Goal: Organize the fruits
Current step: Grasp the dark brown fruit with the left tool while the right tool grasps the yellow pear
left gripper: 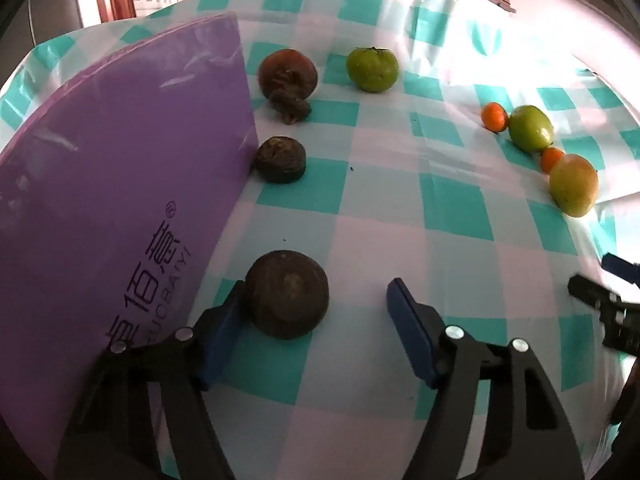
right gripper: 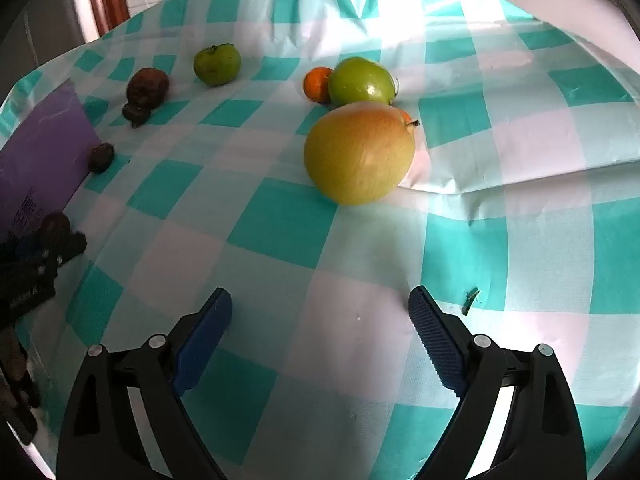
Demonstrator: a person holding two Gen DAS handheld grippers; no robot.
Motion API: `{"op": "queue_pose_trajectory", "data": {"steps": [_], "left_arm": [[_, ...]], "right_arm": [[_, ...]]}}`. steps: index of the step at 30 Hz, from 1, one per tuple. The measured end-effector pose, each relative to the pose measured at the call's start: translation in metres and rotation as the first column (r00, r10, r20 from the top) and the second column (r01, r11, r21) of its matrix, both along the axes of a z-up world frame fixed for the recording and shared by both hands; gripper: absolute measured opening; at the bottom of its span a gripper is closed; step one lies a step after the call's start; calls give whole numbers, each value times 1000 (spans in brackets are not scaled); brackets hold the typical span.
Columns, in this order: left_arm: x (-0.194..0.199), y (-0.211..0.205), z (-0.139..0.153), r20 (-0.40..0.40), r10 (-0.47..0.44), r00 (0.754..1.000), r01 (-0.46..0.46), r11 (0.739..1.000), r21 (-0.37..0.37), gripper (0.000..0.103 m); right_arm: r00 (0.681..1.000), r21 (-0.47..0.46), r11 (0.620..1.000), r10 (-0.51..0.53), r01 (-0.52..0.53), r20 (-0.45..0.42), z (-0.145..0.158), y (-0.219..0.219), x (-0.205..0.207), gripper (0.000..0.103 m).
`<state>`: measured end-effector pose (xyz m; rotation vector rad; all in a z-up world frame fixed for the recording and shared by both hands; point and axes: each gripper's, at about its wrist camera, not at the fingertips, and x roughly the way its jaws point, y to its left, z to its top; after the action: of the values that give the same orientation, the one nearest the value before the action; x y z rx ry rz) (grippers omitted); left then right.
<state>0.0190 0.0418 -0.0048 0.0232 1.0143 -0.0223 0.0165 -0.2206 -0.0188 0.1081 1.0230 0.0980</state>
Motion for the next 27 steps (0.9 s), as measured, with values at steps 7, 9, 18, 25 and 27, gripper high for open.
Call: {"op": "queue_pose_trajectory", "data": {"steps": [7, 9, 18, 25, 27], "left_arm": [[3, 4, -3, -31, -48, 998, 50, 997, 53, 65], [4, 1, -1, -17, -63, 998, 63, 997, 52, 65], [15, 2, 3, 30, -96, 995, 96, 995, 25, 55], [20, 8, 9, 13, -75, 997, 75, 997, -8, 37], [16, 4, 10, -3, -75, 997, 75, 997, -10, 37]], "right_arm": [[995, 85, 992, -96, 96, -11, 8, -10, 56, 86], [992, 109, 987, -117, 122, -49, 2, -10, 74, 86], [992, -53, 991, -121, 119, -42, -3, -7, 89, 61], [993, -60, 997, -48, 42, -107, -6, 3, 68, 61], [991, -58, 998, -12, 4, -131, -2, 2, 62, 61]]}}
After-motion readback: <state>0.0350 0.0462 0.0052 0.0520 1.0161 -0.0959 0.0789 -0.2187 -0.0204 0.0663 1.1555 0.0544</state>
